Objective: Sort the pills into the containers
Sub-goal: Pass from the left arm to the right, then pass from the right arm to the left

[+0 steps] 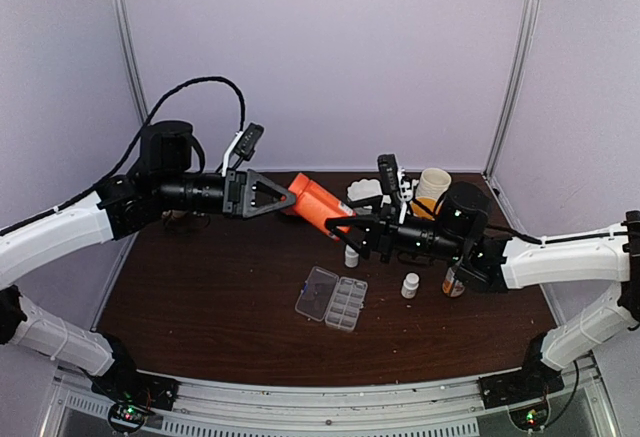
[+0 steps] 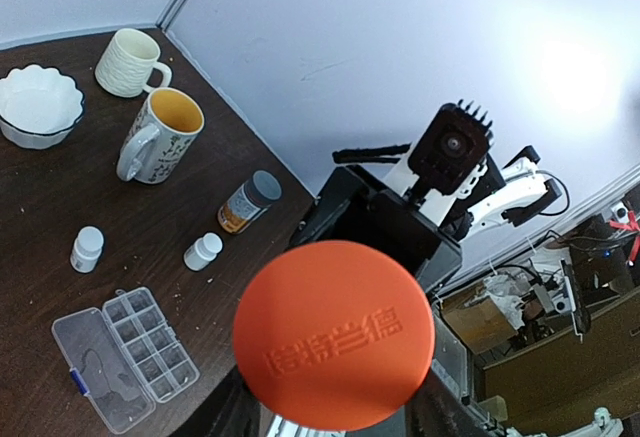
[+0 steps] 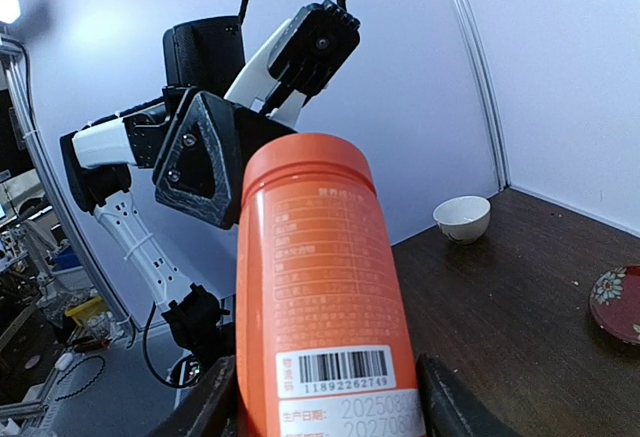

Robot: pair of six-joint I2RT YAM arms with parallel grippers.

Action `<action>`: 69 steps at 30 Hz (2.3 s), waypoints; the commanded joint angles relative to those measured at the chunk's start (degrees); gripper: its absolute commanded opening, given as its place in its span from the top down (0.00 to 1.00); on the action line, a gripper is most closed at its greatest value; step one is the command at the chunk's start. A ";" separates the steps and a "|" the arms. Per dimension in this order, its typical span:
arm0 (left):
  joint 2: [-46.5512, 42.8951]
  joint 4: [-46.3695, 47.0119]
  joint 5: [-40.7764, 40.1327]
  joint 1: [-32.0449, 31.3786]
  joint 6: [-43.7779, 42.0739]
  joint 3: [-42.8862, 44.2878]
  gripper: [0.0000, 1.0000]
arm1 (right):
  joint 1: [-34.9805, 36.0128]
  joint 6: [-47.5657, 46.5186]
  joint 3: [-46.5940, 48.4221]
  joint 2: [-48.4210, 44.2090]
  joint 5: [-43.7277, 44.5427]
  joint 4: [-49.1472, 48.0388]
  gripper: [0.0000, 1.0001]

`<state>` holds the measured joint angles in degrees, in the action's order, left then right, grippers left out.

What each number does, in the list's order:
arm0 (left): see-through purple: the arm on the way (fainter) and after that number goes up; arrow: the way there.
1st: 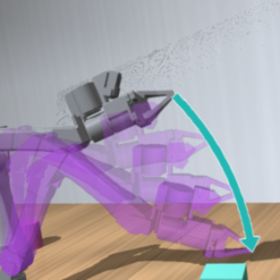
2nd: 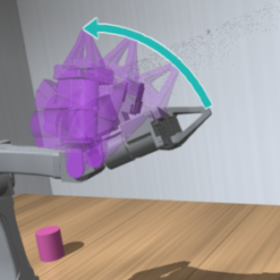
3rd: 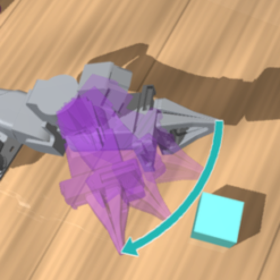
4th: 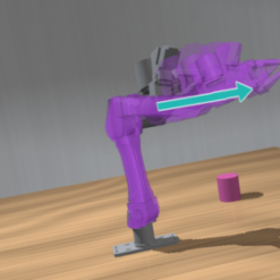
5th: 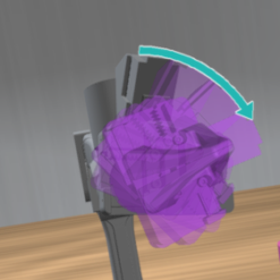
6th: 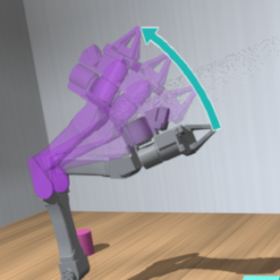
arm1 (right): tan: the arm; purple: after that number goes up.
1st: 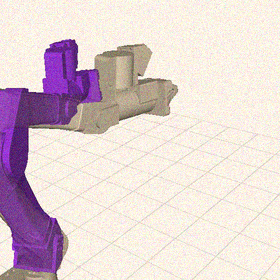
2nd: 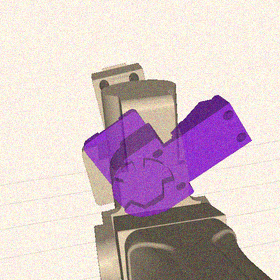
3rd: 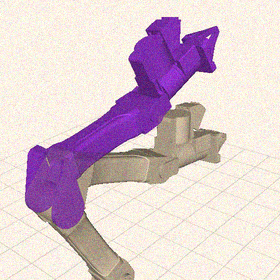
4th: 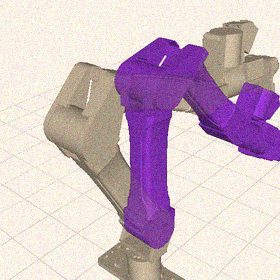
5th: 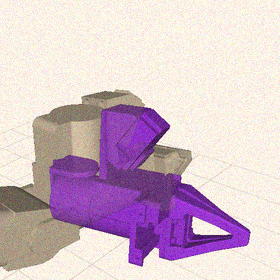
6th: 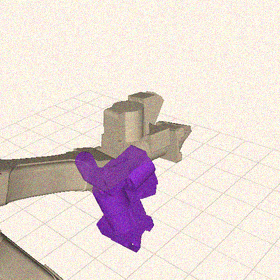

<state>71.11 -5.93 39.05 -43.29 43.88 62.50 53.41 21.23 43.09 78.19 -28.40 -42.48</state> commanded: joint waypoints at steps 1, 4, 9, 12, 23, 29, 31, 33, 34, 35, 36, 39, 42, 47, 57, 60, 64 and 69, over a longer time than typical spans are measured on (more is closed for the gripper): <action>0.31 3.38 0.04 -0.74 2.63 -0.22 0.93 | 1.17 -3.98 2.22 -0.27 0.00 2.59 0.58; 0.18 5.45 1.58 -0.68 2.97 -0.69 0.93 | 1.17 -1.64 2.26 0.28 -1.56 0.96 0.49; -0.43 5.58 2.61 -0.72 2.60 -0.89 0.94 | 0.91 3.41 0.77 -0.06 -3.30 -3.93 0.46; -0.84 5.58 2.61 -0.69 2.28 -0.98 0.94 | 0.91 5.09 0.83 0.07 -3.98 -5.16 0.54; -3.47 5.09 -1.13 -0.75 -1.36 -1.82 0.12 | 0.82 7.49 1.03 -0.24 -7.09 -4.68 0.60; -2.63 4.76 -0.46 -0.68 -1.96 -0.60 0.07 | 0.82 7.35 1.36 0.01 -8.57 -2.53 0.61; -2.05 4.62 0.42 -0.74 -2.07 -0.22 0.11 | 0.82 7.15 1.47 0.10 -8.26 -1.61 0.62; -1.45 4.30 1.13 -0.74 -2.00 0.15 0.12 | 0.81 6.97 1.58 0.40 -8.12 -1.01 0.62; -1.34 4.19 1.13 -0.75 -2.06 0.10 0.13 | 0.80 6.90 1.82 0.57 -8.22 -0.65 0.62; -1.32 4.18 1.12 -0.75 -2.10 -0.03 0.12 | 0.77 6.89 2.16 0.82 -8.24 -0.25 0.62; -1.30 4.25 1.24 -0.72 -2.11 -0.09 0.12 | 0.78 6.96 2.38 1.06 -8.25 -0.04 0.62; -1.32 4.27 1.76 -0.80 -2.06 -0.26 0.12 | 0.75 7.06 2.93 1.50 -8.33 0.09 0.62; -1.41 3.90 1.76 -0.82 -2.17 -0.37 0.19 | 0.77 6.96 3.37 1.83 -8.42 0.46 0.62; -0.60 1.55 1.47 -0.83 -2.59 -0.01 0.25 | 0.65 7.19 3.90 2.27 -7.99 0.97 0.62; -0.32 0.95 2.00 -0.83 -3.01 0.00 0.37 | 0.38 7.97 3.40 2.40 -8.19 -0.07 0.61; -0.11 0.92 2.17 -0.83 -3.03 -0.01 0.41 | 0.30 7.82 3.47 2.56 -8.30 -0.02 0.61; -0.18 1.11 2.09 -0.83 -2.94 0.03 0.43 | 0.29 7.62 3.50 2.84 -8.59 0.05 0.61; -1.60 3.76 2.22 -0.73 -1.95 -1.10 0.24 | 0.29 7.60 3.25 2.78 -8.51 0.12 0.60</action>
<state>70.52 -6.00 40.60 -43.94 41.69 61.17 53.87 28.77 45.19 80.86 -36.21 -40.45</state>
